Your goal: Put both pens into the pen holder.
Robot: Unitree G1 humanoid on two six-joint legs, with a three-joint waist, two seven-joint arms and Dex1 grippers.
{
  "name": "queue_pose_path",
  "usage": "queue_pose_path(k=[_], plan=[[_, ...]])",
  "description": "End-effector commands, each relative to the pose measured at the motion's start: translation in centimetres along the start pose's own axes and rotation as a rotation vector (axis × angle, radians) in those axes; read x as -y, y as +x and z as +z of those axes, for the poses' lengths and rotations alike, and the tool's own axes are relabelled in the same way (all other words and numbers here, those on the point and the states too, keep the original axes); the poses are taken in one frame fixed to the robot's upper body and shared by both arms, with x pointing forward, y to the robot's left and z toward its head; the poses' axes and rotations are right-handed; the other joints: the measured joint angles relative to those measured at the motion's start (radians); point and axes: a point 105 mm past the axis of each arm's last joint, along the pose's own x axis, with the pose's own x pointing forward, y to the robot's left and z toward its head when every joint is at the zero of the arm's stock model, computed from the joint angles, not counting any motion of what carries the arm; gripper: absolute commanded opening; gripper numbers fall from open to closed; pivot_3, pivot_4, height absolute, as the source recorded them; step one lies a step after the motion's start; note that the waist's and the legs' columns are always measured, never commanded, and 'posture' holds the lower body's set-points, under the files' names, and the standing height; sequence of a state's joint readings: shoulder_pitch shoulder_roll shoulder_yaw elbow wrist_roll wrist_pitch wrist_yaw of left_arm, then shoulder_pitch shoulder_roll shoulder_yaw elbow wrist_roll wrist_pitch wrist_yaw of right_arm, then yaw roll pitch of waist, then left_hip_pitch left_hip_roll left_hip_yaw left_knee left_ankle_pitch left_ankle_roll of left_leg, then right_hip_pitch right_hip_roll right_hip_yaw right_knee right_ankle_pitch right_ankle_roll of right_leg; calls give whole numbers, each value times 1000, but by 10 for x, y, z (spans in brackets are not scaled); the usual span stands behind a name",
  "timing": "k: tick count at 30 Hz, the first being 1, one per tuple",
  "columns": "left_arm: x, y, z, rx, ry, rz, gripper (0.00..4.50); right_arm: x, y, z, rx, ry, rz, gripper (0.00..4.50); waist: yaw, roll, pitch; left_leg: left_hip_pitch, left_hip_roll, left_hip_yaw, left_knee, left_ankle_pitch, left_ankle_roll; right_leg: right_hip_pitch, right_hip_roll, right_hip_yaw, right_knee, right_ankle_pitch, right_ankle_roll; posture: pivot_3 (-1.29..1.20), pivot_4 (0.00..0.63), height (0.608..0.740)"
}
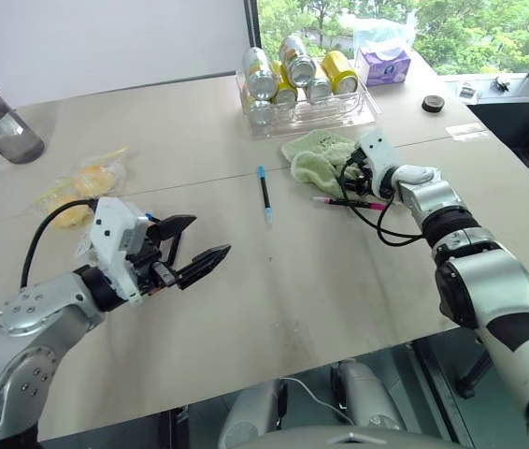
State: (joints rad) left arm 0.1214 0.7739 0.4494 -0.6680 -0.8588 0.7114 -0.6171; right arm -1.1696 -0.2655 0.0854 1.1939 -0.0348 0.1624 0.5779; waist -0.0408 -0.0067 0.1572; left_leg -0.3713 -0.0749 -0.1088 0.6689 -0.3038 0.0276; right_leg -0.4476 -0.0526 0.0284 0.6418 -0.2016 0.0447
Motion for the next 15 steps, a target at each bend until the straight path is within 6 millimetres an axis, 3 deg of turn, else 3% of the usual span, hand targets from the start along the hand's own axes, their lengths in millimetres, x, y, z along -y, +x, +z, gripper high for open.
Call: queue_pose_path(k=[1,5,6,10,15], plan=[[4,-2,9,26,32,12,4500,6,-2,12,25,-3,-19,1943,0,0,0,0,0,0,0,0,0,0,0,0,0,0,0,0,150,739],[0,0,8,22,41,33,4500,7,-4,18,63,-17,-13,242,-1,0,0,0,0,0,0,0,0,0,0,0,1,0,0,0,150,739],[-2,1,7,17,47,40,4500,8,-5,21,79,-18,-10,47,-1,0,0,0,0,0,0,0,0,0,0,0,1,0,0,0,150,739],[-4,4,8,12,63,39,4500,26,-16,35,147,-26,-68,47,0,0,0,0,0,1,0,0,0,0,0,0,1,0,0,0,150,739],[-7,10,15,30,84,19,4500,65,-51,66,278,-25,-172,47,1,1,1,0,0,0,0,0,0,0,0,0,0,0,0,0,150,739]])
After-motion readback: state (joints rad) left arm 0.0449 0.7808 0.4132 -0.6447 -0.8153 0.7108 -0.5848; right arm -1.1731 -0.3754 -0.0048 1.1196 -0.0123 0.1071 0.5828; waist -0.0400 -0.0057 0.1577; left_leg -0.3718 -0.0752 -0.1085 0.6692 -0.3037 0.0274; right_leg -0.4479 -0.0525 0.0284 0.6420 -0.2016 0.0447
